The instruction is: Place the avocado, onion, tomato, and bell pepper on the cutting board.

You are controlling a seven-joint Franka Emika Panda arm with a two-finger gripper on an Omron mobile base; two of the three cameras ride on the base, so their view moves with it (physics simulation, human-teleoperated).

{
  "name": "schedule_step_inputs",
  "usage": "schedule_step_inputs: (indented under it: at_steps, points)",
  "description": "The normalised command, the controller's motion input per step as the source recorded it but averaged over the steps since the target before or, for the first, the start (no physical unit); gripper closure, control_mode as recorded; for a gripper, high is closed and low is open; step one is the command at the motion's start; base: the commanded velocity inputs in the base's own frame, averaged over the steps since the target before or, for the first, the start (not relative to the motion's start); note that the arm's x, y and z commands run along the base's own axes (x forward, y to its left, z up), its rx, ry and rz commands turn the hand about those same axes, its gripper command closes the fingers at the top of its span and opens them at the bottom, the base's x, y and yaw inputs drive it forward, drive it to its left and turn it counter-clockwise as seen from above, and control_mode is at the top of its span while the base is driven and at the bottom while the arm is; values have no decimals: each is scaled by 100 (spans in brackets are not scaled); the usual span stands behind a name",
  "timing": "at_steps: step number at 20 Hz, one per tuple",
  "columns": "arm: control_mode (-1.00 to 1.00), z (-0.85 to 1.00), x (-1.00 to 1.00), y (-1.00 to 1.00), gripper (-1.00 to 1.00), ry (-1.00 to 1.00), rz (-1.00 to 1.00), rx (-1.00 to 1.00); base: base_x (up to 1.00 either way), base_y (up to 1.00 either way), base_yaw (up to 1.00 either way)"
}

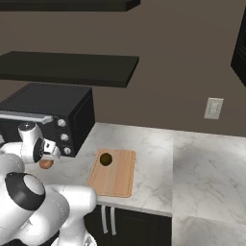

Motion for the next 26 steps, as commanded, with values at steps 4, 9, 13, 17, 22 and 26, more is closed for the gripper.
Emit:
schedule_step_inputs:
  at_steps: [4, 9, 13, 17, 22, 26]
  points:
    - [-100, -16, 20, 0, -100, 0, 0, 0, 0, 0, 0]
    - [-100, -17, 19, 0, -100, 0, 0, 0, 0, 0, 0]
    - [-100, -23, 14, 0, -100, 0, 0, 0, 0, 0, 0]
    - [-100, -22, 3, 2, 100, 2, 0, 0, 0, 0, 0]
    - [-100, 0, -24, 0, 100, 0, 0, 0, 0, 0, 0]
    - [-100, 22, -56, 0, 100, 0, 0, 0, 0, 0, 0]
